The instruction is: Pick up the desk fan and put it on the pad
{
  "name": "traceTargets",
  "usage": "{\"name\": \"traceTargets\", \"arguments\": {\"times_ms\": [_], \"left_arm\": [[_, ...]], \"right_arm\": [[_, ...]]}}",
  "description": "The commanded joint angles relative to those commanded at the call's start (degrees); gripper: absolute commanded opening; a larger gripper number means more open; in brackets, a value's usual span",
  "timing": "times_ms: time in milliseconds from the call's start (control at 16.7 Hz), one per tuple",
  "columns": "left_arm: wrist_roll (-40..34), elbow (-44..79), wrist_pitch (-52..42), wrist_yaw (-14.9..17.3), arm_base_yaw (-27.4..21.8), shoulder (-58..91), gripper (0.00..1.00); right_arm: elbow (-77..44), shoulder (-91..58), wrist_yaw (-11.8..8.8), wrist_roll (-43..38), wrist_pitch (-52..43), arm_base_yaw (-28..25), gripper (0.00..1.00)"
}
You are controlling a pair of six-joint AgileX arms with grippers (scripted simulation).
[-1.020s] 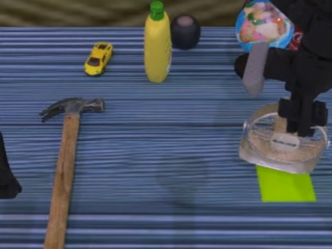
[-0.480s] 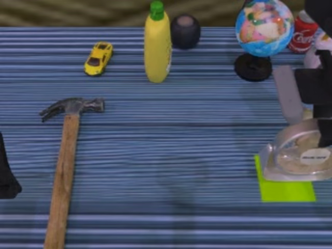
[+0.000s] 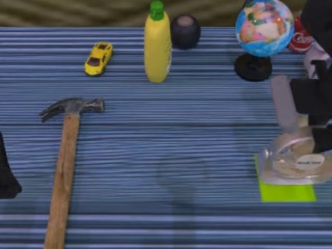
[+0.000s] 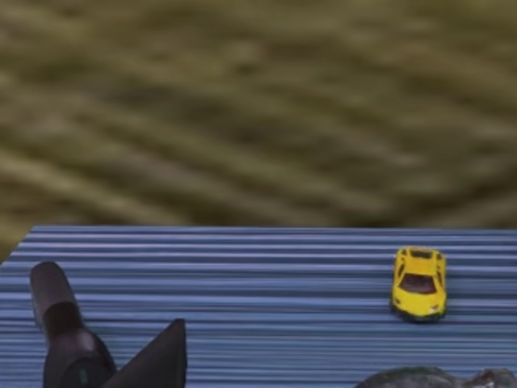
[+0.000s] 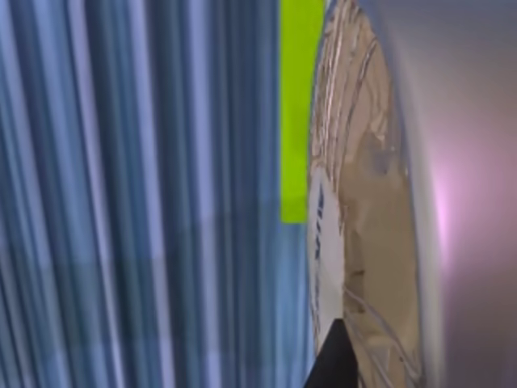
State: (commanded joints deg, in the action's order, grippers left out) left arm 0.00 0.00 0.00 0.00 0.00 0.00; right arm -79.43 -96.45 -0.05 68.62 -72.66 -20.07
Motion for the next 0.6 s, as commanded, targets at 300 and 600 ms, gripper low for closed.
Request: {"name": "traceTargets", "arguments": {"times_ms": [300,600], "left_arm": [[0.00,0.00,0.00,0.00,0.00,0.00,1.00],[0.00,0.00,0.00,0.00,0.00,0.00,1.00]], "right_arm": [[1.99,-0.35,-0.01,0.25,2.05,0.00,0.00],[1.99,-0.35,-0.01,0.25,2.05,0.00,0.38]]}}
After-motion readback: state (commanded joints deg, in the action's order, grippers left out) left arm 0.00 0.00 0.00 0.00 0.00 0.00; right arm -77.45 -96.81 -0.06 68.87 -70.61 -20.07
